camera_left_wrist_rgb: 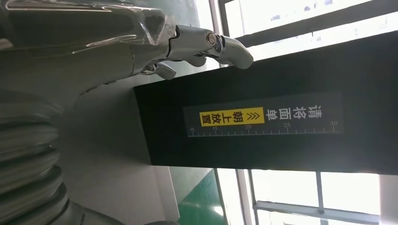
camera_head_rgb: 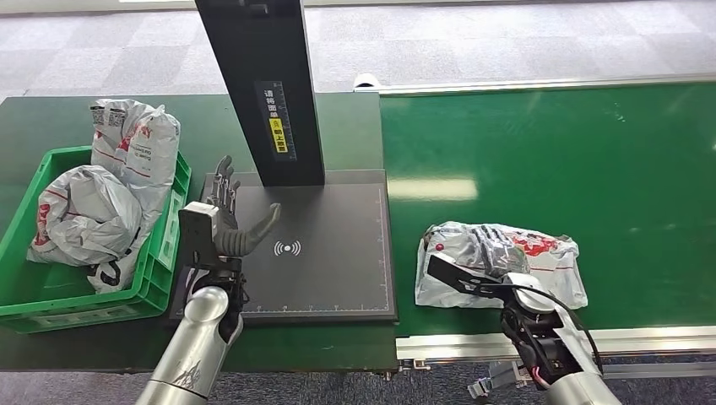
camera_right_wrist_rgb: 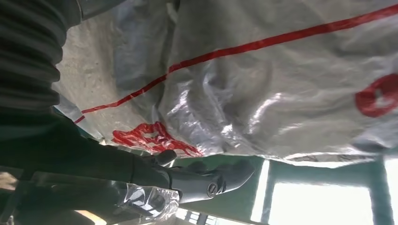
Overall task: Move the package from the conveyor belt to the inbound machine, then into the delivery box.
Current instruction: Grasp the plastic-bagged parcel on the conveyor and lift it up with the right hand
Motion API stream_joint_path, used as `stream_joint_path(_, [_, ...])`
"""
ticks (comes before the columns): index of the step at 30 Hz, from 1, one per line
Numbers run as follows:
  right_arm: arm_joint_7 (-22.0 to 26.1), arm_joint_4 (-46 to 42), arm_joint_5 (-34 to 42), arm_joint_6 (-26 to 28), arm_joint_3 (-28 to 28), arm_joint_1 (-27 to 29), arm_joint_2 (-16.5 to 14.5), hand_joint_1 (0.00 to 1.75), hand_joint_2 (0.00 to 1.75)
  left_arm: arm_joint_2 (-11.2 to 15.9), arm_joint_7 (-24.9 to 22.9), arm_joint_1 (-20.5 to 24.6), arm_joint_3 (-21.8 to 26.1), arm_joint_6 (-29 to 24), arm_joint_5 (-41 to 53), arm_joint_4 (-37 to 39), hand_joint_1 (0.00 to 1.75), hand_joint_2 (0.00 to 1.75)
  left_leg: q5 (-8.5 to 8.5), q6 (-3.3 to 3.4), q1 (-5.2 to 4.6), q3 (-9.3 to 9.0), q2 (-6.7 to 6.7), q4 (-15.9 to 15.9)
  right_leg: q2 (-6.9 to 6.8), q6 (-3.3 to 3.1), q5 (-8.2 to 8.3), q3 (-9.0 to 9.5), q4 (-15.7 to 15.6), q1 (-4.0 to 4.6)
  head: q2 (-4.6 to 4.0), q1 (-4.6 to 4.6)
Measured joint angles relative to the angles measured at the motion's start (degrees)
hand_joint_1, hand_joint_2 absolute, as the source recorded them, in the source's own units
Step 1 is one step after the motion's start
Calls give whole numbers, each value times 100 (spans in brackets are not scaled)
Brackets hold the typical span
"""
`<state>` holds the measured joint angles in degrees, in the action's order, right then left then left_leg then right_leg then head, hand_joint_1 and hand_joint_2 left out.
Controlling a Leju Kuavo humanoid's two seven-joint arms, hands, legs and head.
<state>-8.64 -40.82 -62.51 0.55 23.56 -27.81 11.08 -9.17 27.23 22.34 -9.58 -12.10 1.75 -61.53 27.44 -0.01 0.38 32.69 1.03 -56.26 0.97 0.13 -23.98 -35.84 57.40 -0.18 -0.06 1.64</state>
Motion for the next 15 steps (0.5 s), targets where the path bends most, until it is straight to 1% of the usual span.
stream_joint_path(4, [-18,-45,-162,-518,-90,135,227,0,175,-1,9,-3,55,45,13,-8,0,175,0,0,0,0,1,0,-1,0,0,0,-1,0,1,1])
stream_joint_path(7, [73,29,-296,-810,-88,139,433,0,175,1,38,32,79,56,8,20,0,175,0,1,0,0,1,0,-1,0,0,1,-1,0,1,1])
stream_joint_path(11, [184,195,-343,-946,-55,26,602,0,175,-1,46,134,85,67,-9,80,0,175,-1,1,-2,-3,2,-1,-1,1,0,6,-1,-2,1,0])
stream_joint_path(15, [206,297,-344,-946,-16,-42,655,173,175,-2,46,185,86,71,-14,118,0,175,-1,2,-2,-6,2,-1,-1,1,0,8,-1,-2,0,1])
